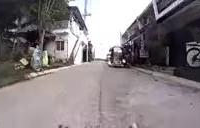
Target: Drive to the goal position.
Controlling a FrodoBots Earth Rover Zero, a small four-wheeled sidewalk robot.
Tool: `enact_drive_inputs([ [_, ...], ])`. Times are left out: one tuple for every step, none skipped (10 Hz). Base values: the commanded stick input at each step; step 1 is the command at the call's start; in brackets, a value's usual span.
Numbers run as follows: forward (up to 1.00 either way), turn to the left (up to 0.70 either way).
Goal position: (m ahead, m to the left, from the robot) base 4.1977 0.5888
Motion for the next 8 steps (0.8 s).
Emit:
enact_drive_inputs([
  [1.00, 0.04],
  [1.00, 0.04],
  [1.00, 0.04],
  [1.00, 0.04],
  [1.00, 0.04],
  [1.00, 0.04],
  [1.00, 0.04],
  [1.00, 0.04],
])
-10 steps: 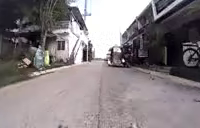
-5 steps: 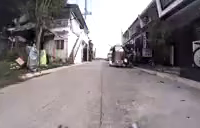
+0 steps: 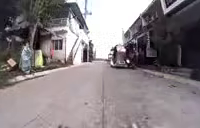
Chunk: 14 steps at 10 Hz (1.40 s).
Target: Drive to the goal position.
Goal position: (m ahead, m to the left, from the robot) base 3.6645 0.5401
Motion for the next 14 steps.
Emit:
enact_drive_inputs([
  [1.00, 0.04],
  [1.00, 0.04],
  [1.00, 0.04],
  [1.00, 0.04],
  [1.00, 0.04],
  [1.00, 0.04],
  [1.00, 0.04],
  [1.00, 0.04],
  [1.00, 0.04],
  [1.00, 0.04],
  [1.00, 0.04],
  [1.00, 0.04],
  [1.00, 0.04],
  [1.00, 0.04],
])
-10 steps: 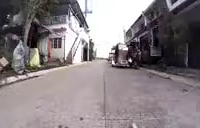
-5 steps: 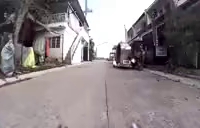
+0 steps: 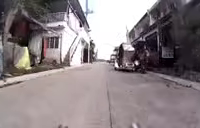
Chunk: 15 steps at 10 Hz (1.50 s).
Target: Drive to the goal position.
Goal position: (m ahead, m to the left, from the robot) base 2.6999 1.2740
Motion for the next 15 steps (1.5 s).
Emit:
enact_drive_inputs([
  [1.00, 0.04],
  [1.00, 0.04],
  [1.00, 0.04],
  [1.00, 0.00],
  [1.00, -0.35],
  [1.00, -0.35],
  [1.00, -0.35],
  [1.00, -0.33],
  [1.00, -0.30],
  [1.00, 0.04],
  [1.00, 0.04],
  [1.00, 0.04],
  [1.00, 0.04],
  [1.00, 0.04],
  [1.00, 0.04],
])
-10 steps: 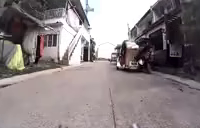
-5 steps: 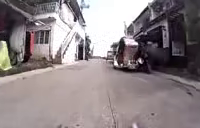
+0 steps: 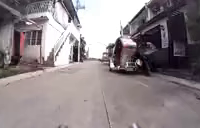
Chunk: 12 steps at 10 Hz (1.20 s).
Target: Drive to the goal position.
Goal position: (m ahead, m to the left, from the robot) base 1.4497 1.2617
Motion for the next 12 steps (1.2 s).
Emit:
enact_drive_inputs([
  [1.00, 0.04],
  [1.00, 0.04],
  [1.00, 0.04],
  [1.00, 0.04],
  [1.00, 0.04],
  [1.00, 0.04],
  [1.00, 0.04],
  [1.00, 0.04],
  [1.00, 0.04],
  [1.00, 0.04],
  [1.00, 0.04],
  [1.00, 0.04],
])
